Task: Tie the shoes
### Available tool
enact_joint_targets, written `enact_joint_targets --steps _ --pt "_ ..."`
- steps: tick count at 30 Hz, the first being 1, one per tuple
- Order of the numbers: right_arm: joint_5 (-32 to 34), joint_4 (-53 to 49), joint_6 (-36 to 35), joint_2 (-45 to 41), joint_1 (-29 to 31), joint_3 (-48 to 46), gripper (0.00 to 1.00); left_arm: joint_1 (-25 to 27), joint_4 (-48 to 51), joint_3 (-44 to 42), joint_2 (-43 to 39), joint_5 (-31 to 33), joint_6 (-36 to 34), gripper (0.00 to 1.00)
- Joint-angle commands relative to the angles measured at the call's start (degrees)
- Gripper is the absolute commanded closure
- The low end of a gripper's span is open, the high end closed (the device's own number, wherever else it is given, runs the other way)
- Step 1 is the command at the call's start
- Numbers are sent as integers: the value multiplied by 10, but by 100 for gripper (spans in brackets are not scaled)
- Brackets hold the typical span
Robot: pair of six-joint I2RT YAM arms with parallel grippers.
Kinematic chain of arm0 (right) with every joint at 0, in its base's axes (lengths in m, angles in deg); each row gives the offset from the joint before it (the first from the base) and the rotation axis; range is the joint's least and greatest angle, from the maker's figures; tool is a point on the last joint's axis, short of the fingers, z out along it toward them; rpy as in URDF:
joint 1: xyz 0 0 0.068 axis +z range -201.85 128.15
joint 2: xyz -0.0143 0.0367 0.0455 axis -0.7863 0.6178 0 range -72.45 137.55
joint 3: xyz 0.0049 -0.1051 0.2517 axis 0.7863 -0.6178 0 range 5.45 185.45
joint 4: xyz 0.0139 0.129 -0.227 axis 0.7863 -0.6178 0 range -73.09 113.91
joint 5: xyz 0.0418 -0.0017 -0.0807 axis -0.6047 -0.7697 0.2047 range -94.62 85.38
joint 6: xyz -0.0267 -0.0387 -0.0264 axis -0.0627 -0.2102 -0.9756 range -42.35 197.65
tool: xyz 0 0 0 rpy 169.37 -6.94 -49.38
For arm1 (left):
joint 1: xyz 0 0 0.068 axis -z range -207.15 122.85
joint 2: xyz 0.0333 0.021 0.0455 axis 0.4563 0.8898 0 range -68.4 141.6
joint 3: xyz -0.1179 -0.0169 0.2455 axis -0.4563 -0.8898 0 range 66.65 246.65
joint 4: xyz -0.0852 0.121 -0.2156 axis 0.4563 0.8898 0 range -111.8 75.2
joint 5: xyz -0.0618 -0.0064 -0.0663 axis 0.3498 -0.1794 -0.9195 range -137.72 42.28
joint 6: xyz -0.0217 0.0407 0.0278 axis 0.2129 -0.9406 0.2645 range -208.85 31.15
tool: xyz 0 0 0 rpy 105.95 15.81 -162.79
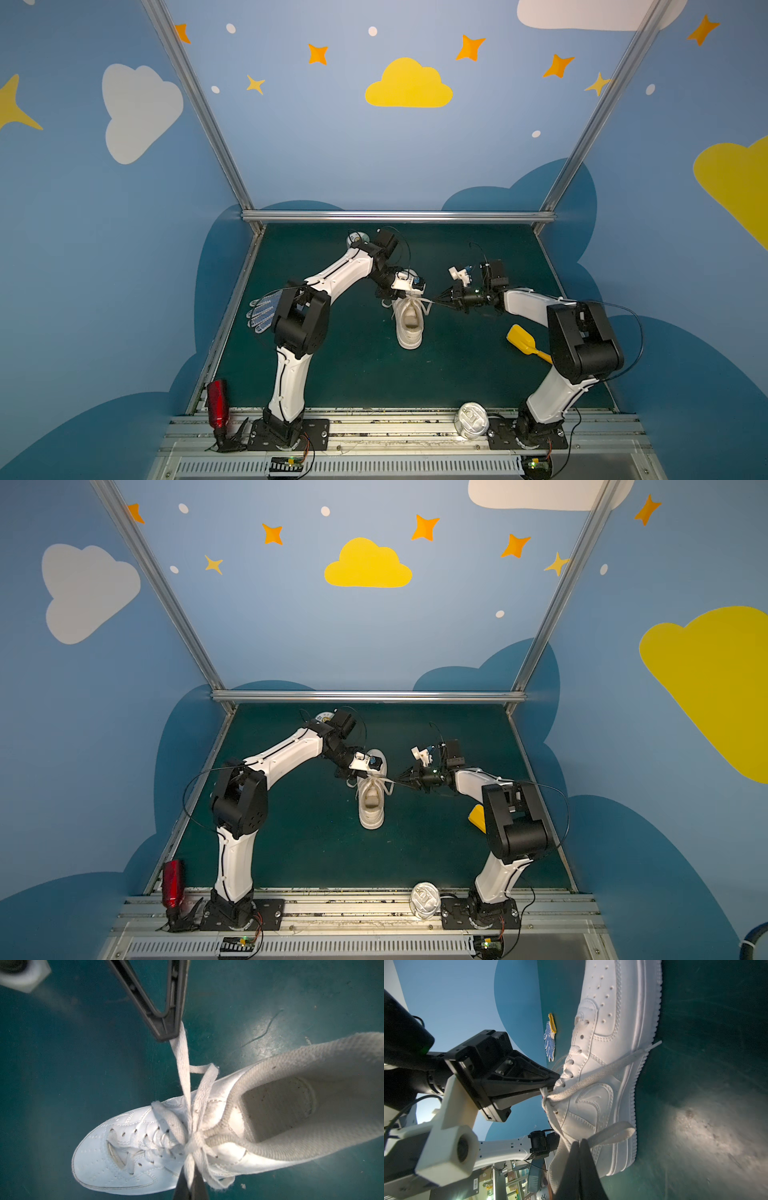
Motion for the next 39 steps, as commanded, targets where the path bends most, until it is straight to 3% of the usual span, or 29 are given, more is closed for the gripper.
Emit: enact_joint_targets --steps 1,39 --pt "6 -18 -17 -21 -8 -6 100 -2 5 -7 -21 3 -4 97" --pt "10 -48 -48 -50 -59 -50 100 -20 3 -30 -22 -5 -2 97"
